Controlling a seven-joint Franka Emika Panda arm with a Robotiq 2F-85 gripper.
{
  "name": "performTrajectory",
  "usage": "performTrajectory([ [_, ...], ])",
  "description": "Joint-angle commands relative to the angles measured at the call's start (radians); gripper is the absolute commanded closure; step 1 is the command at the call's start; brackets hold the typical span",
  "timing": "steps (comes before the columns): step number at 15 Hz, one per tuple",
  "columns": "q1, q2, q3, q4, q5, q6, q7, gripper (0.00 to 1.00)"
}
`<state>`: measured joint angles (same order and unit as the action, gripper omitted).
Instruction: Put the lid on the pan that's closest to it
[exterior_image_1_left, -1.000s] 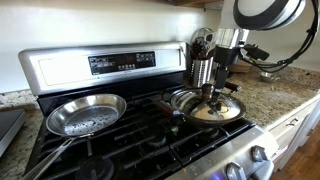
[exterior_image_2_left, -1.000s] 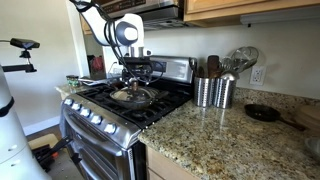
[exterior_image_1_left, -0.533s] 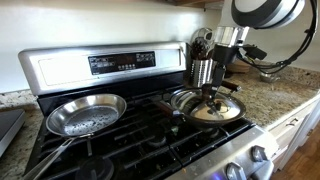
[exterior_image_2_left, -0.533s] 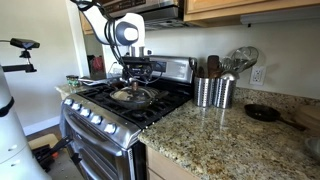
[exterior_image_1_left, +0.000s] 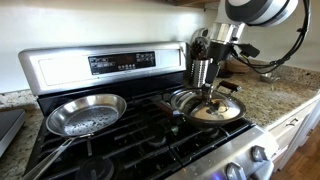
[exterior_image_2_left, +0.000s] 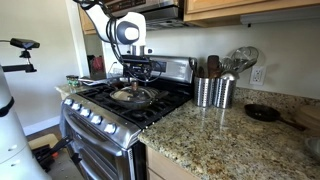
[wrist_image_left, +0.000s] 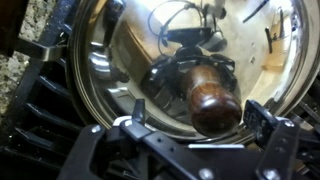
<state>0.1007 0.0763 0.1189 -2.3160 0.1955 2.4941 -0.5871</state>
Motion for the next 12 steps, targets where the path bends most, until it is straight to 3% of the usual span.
performTrajectory([
  [1,-0.010,0.048,0.018,0.051,0.032,-0.041,-0.019,0.14],
  [2,-0.011,0.055,0.022,0.057,0.027,-0.047,-0.012,0.33],
  [8,-0.006,0.017,0.028,0.079,-0.020,-0.113,0.034,0.73],
  [9,-0.005,0.013,0.030,0.081,-0.026,-0.124,0.037,0.80],
  [12,0.001,0.002,0.029,0.071,-0.074,-0.132,0.068,0.85],
])
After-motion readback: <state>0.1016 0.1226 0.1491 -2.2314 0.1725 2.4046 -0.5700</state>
